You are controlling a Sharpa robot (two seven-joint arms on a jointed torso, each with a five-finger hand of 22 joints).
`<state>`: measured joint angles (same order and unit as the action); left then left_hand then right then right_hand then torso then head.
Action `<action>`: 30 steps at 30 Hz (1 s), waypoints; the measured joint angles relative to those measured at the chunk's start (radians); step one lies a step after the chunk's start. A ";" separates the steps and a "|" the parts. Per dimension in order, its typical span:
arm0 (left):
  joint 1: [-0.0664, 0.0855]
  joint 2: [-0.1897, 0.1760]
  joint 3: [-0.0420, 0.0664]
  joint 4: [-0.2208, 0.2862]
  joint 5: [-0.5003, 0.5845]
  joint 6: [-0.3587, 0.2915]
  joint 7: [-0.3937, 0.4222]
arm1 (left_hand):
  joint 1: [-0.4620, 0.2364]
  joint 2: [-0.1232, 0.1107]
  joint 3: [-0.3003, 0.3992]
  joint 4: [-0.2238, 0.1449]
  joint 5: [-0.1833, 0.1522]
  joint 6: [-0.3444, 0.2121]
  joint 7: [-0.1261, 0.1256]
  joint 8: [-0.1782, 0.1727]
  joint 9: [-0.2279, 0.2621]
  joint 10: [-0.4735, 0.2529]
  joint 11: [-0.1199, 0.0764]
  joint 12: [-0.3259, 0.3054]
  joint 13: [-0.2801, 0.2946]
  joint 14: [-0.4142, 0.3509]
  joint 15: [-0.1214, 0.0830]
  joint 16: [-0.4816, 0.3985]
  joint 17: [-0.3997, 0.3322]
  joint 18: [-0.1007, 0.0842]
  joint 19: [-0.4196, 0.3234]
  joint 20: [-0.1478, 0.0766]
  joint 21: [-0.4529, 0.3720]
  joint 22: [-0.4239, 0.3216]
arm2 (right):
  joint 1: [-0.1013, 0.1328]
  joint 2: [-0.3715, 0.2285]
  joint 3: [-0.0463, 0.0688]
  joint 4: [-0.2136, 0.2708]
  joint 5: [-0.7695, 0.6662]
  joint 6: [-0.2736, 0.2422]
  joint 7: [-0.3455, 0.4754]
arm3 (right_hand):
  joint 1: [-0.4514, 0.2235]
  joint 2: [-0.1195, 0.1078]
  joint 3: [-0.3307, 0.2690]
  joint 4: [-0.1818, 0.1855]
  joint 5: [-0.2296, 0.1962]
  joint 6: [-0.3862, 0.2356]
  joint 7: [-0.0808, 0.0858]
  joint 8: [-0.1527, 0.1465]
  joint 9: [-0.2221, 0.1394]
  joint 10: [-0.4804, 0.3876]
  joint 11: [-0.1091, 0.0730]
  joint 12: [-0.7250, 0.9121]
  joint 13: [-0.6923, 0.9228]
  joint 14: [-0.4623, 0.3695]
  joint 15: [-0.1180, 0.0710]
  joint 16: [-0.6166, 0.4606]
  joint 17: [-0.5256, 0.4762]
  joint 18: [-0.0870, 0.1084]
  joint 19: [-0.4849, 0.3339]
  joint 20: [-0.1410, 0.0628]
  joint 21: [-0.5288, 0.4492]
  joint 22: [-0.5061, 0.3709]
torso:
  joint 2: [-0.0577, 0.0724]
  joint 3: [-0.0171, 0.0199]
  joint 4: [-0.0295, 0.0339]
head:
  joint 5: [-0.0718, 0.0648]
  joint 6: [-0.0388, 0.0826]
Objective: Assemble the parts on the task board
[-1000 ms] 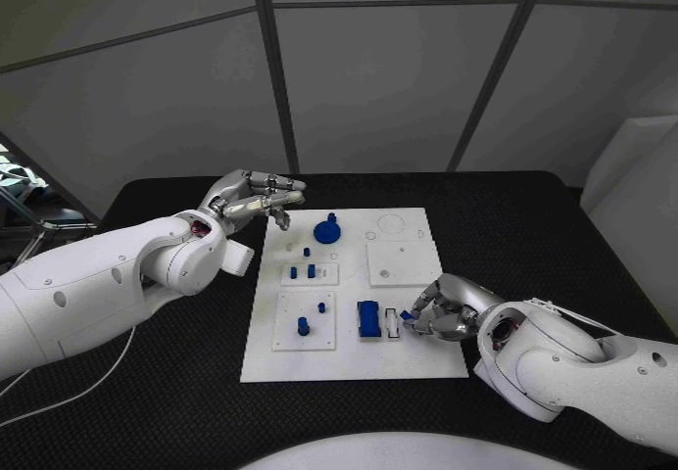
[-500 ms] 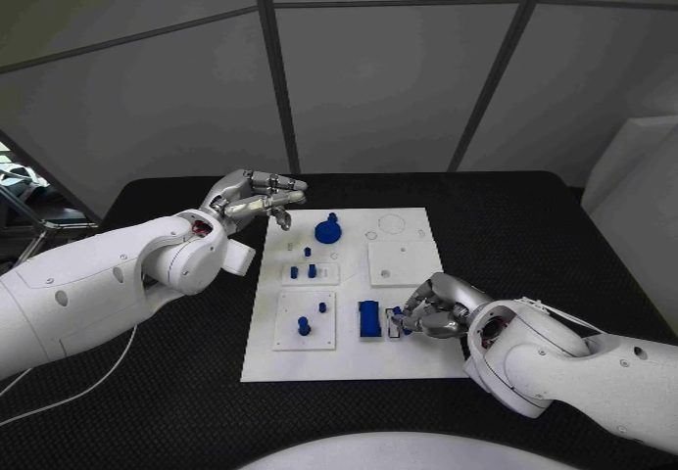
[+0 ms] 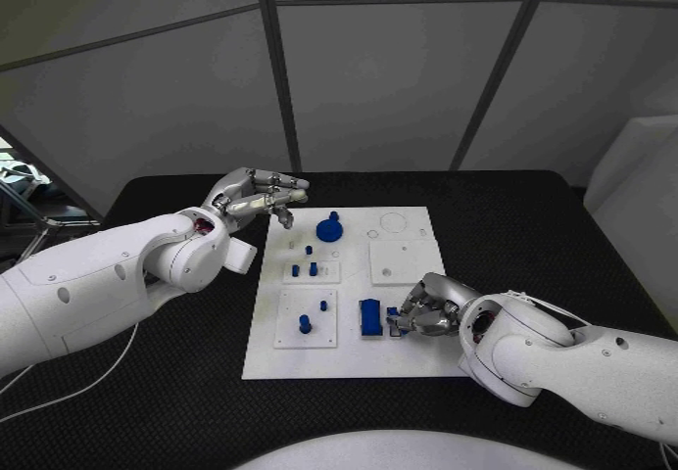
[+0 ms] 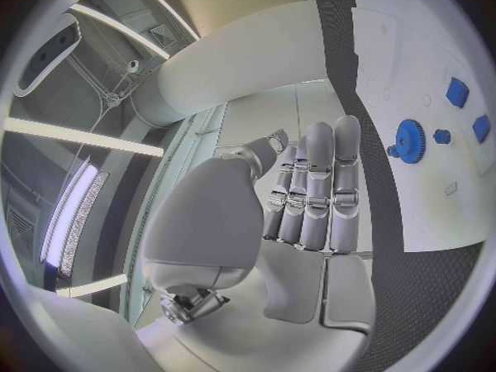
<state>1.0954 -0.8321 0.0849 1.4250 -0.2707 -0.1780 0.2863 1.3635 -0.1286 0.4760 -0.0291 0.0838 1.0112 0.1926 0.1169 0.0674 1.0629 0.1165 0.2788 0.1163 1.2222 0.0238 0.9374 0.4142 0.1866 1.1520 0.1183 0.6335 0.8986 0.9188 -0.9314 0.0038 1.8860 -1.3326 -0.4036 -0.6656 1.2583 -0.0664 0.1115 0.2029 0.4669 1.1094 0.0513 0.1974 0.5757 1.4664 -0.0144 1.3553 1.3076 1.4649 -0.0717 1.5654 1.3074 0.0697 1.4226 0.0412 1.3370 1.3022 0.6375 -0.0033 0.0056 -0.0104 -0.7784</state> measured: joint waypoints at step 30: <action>0.000 -0.001 0.000 -0.001 0.000 0.008 -0.009 | 0.000 0.000 0.000 0.000 0.000 0.000 0.000 0.000 0.000 -0.002 -0.002 0.000 0.000 0.000 0.000 0.000 -0.001 0.000 0.000 0.000 0.000 0.000 | -0.001 -0.003 -0.003 0.018 -0.028 0.007 -0.022 | -0.173 0.010 -0.140 0.089 -0.017 0.005 -0.001 0.049 0.046 0.000 -0.007 0.000 0.000 0.000 -0.007 0.000 0.000 0.000 0.007 -0.007 0.000 0.006 | 0.000 0.0009 -0.0012 | 0.000 0.004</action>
<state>1.0955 -0.8331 0.0850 1.4240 -0.2707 -0.1698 0.2773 1.3635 -0.1286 0.4760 -0.0291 0.0838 1.0111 0.1926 0.1169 0.0674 1.0612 0.1147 0.2787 0.1165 1.2222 0.0239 0.9374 0.4135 0.1866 1.1520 0.1183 0.6336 0.8984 0.9181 -0.9340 0.0010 1.9040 -1.3601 -0.3965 -0.6879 1.0852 -0.0564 -0.0286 0.2922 0.4495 1.1143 0.0501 0.2468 0.6219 1.4667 -0.0218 1.3553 1.3076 1.4650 -0.0789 1.5653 1.3073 0.0696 1.4300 0.0337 1.3369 1.3081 0.6371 -0.0024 0.0044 -0.0105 -0.7748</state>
